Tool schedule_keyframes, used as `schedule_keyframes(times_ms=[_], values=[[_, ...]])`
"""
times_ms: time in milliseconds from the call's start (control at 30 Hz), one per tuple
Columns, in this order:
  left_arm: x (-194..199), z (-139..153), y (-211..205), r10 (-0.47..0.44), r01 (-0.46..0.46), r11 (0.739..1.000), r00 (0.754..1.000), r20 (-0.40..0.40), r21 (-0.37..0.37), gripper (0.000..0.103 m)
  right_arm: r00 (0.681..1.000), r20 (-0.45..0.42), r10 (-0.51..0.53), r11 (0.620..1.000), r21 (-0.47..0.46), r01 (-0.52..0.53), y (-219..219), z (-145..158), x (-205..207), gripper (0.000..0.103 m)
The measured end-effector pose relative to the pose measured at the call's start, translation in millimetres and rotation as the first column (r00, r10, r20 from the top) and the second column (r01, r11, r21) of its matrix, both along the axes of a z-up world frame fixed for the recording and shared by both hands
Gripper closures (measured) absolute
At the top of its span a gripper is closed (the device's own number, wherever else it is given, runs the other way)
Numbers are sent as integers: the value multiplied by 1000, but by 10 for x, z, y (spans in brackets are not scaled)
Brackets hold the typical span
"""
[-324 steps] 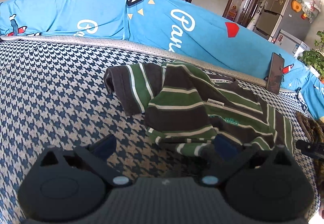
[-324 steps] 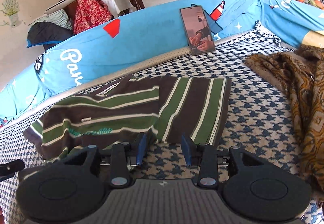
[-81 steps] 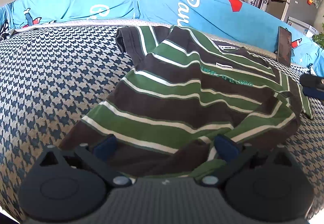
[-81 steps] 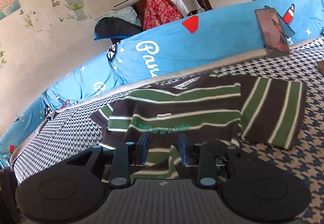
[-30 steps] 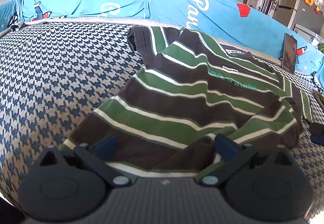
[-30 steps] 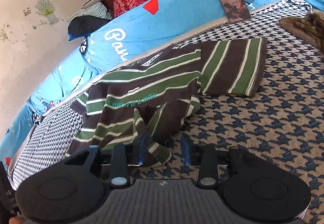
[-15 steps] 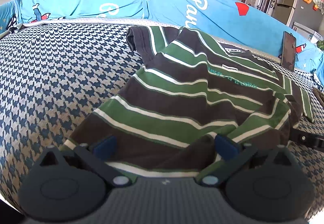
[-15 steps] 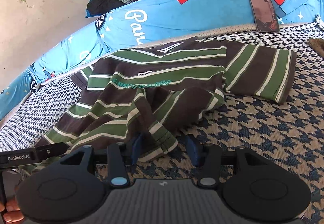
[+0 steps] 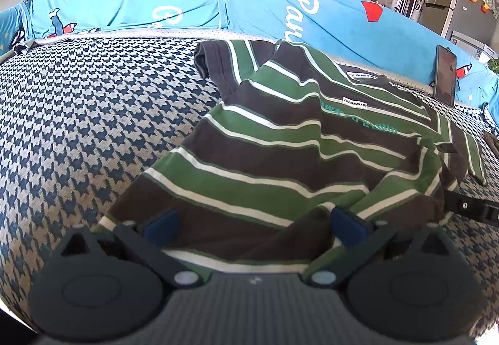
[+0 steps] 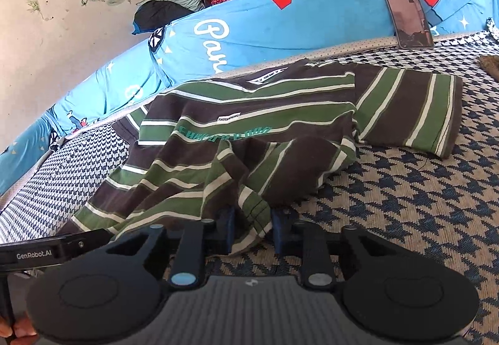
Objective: Fold clothes
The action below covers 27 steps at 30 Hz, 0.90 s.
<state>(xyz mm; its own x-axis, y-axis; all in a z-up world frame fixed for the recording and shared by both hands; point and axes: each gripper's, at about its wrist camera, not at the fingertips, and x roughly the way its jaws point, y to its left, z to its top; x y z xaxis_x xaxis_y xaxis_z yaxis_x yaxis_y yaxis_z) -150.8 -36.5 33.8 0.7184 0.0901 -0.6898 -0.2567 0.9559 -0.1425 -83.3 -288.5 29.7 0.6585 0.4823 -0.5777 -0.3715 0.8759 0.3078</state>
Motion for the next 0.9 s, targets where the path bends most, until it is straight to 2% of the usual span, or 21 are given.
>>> schedule_keyframes(times_ms=[267, 567, 900], values=[[-7, 9, 11, -4, 4, 1000, 1000, -1, -3, 0, 999, -33, -26, 1000, 16, 27, -9, 71, -92, 94], [-61, 49, 66, 8, -8, 1000, 1000, 7, -27, 0, 998, -7, -60, 988, 145, 61, -191, 269, -430, 94], [-200, 145, 137, 15, -15, 1000, 999, 32, -24, 0, 989, 45, -142, 952, 280, 124, -496, 517, -859, 94]])
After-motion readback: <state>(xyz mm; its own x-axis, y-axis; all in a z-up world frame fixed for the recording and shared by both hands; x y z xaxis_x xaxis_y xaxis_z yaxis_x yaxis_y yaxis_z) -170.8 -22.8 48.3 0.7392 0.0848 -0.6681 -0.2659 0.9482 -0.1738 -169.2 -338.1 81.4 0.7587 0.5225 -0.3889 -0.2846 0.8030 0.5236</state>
